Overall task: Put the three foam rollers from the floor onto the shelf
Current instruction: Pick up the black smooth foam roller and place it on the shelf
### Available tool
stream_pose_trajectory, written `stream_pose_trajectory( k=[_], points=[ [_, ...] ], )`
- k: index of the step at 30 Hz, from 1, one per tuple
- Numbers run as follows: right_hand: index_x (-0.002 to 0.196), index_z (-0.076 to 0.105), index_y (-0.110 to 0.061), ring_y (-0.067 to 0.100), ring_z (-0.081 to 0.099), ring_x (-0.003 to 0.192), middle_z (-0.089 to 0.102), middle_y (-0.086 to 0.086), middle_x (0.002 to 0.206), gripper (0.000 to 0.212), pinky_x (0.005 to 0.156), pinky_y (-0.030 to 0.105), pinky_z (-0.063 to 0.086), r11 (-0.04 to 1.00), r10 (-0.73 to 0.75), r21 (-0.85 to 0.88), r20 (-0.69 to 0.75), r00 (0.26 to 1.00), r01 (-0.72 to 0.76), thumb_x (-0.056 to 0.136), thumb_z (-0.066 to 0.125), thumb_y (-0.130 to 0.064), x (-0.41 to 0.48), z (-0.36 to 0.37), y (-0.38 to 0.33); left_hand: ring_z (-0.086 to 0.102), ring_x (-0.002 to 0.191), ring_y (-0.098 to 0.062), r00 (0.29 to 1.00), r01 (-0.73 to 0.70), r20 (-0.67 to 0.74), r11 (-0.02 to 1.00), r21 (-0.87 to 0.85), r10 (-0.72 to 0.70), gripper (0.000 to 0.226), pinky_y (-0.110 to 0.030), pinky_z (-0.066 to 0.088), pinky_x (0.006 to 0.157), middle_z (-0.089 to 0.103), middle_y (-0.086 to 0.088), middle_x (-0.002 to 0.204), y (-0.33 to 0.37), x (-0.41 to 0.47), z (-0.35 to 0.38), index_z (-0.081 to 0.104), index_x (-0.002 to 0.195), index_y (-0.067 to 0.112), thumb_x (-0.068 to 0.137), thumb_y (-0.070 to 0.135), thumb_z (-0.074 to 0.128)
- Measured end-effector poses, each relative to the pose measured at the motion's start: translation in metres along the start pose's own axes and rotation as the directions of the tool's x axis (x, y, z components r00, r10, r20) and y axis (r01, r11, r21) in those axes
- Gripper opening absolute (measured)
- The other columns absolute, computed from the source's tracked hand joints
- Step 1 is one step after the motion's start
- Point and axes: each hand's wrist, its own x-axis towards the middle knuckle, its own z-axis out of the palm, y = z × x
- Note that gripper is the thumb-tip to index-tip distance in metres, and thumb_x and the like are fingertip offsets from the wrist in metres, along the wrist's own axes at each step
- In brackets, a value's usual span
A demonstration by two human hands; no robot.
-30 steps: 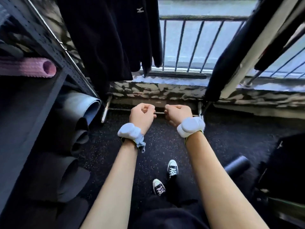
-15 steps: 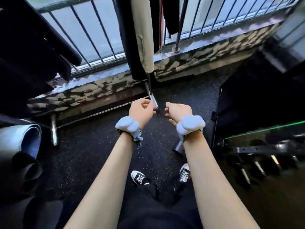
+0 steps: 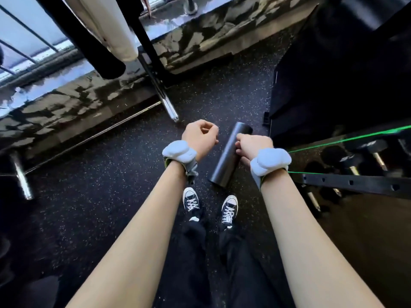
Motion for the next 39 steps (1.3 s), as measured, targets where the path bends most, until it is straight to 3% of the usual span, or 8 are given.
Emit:
stream_pose_trajectory(
  k=[9, 14, 16, 20, 25, 29, 33, 39],
  points=[
    [0.102, 0.071, -0.017, 0.022, 0.074, 0.091, 0.077, -0.002, 0.097, 0.071, 0.092, 0.043, 0.058, 0.969, 0.248, 0.046, -0.091, 0.965, -0.244, 0.042, 0.057, -0.051, 0.146, 0.025, 0.061, 0.075, 0.067, -0.017, 0.989, 0.011, 0.142, 0.989, 0.146, -0.032, 0.012, -0.042, 0.059, 0.074, 0.074, 0.002, 0.068, -0.112, 0.14, 0.097, 0.066, 0.075, 0.024, 0.078, 0.032, 0.058],
    [0.065, 0.063, -0.009, 0.026, 0.069, 0.084, 0.073, 0.006, 0.086, 0.035, 0.092, 0.047, 0.058, 0.976, 0.213, 0.084, -0.168, 0.962, -0.201, 0.071, 0.062, -0.043, 0.224, 0.05, 0.104, 0.075, 0.075, -0.019, 0.969, -0.018, 0.238, 0.945, 0.328, -0.064, 0.015, -0.035, 0.059, 0.079, 0.073, 0.005, 0.073, -0.204, 0.216, 0.149, 0.066, 0.083, 0.025, 0.08, 0.037, 0.059],
    [0.059, 0.06, -0.011, 0.031, 0.068, 0.09, 0.071, 0.011, 0.09, 0.038, 0.095, 0.045, 0.056, 0.979, 0.2, 0.067, -0.193, 0.961, -0.191, 0.083, 0.059, -0.041, 0.28, 0.063, 0.137, 0.073, 0.082, -0.018, 0.954, -0.075, 0.296, 0.909, 0.41, -0.055, 0.017, -0.03, 0.055, 0.078, 0.073, 0.005, 0.081, -0.252, 0.252, 0.181, 0.069, 0.095, 0.023, 0.087, 0.035, 0.061],
    [0.108, 0.07, -0.002, 0.029, 0.067, 0.105, 0.071, 0.013, 0.115, 0.064, 0.099, 0.033, 0.05, 0.968, 0.237, -0.044, -0.168, 0.957, -0.248, 0.081, 0.049, -0.056, 0.339, 0.082, 0.17, 0.064, 0.085, -0.013, 0.963, -0.072, 0.265, 0.897, 0.436, -0.051, 0.024, -0.024, 0.047, 0.078, 0.071, 0.008, 0.094, -0.303, 0.29, 0.207, 0.069, 0.11, 0.022, 0.092, 0.033, 0.061],
    [0.141, 0.052, -0.011, 0.024, 0.048, 0.135, 0.05, 0.005, 0.149, 0.065, 0.098, 0.025, 0.033, 0.96, 0.218, -0.141, -0.158, 0.963, -0.24, 0.098, 0.041, -0.058, 0.422, 0.099, 0.23, 0.067, 0.105, -0.02, 0.961, -0.008, 0.249, 0.892, 0.452, -0.117, 0.049, -0.035, 0.049, 0.098, 0.07, 0.005, 0.116, -0.385, 0.345, 0.25, 0.059, 0.131, 0.023, 0.088, 0.047, 0.057],
    [0.151, 0.039, -0.019, 0.021, 0.035, 0.146, 0.039, -0.001, 0.158, 0.072, 0.116, 0.025, 0.019, 0.965, 0.223, -0.113, -0.122, 0.967, -0.236, 0.094, 0.046, -0.063, 0.461, 0.104, 0.26, 0.055, 0.129, -0.023, 0.962, 0.024, 0.23, 0.884, 0.466, -0.147, 0.07, -0.038, 0.038, 0.111, 0.057, -0.004, 0.142, -0.421, 0.369, 0.271, 0.042, 0.149, 0.017, 0.092, 0.057, 0.051],
    [0.151, 0.037, -0.022, 0.026, 0.043, 0.141, 0.043, 0.001, 0.155, 0.085, 0.119, 0.036, 0.028, 0.979, 0.199, 0.075, -0.134, 0.971, -0.19, 0.083, 0.056, -0.07, 0.493, 0.125, 0.287, 0.037, 0.144, -0.024, 0.956, 0.025, 0.248, 0.887, 0.462, -0.156, 0.082, -0.039, 0.025, 0.119, 0.032, -0.008, 0.16, -0.445, 0.39, 0.288, 0.018, 0.16, 0.019, 0.095, 0.062, 0.046],
    [0.152, 0.032, -0.032, 0.027, 0.044, 0.139, 0.04, -0.002, 0.156, 0.111, 0.115, 0.049, 0.037, 0.951, 0.21, 0.246, -0.071, 0.975, -0.187, 0.056, 0.058, -0.081, 0.517, 0.136, 0.31, 0.04, 0.142, -0.029, 0.966, 0.049, 0.199, 0.879, 0.475, -0.162, 0.079, -0.048, 0.025, 0.117, 0.032, -0.009, 0.161, -0.463, 0.403, 0.301, 0.009, 0.161, 0.026, 0.097, 0.063, 0.037]
  ],
)
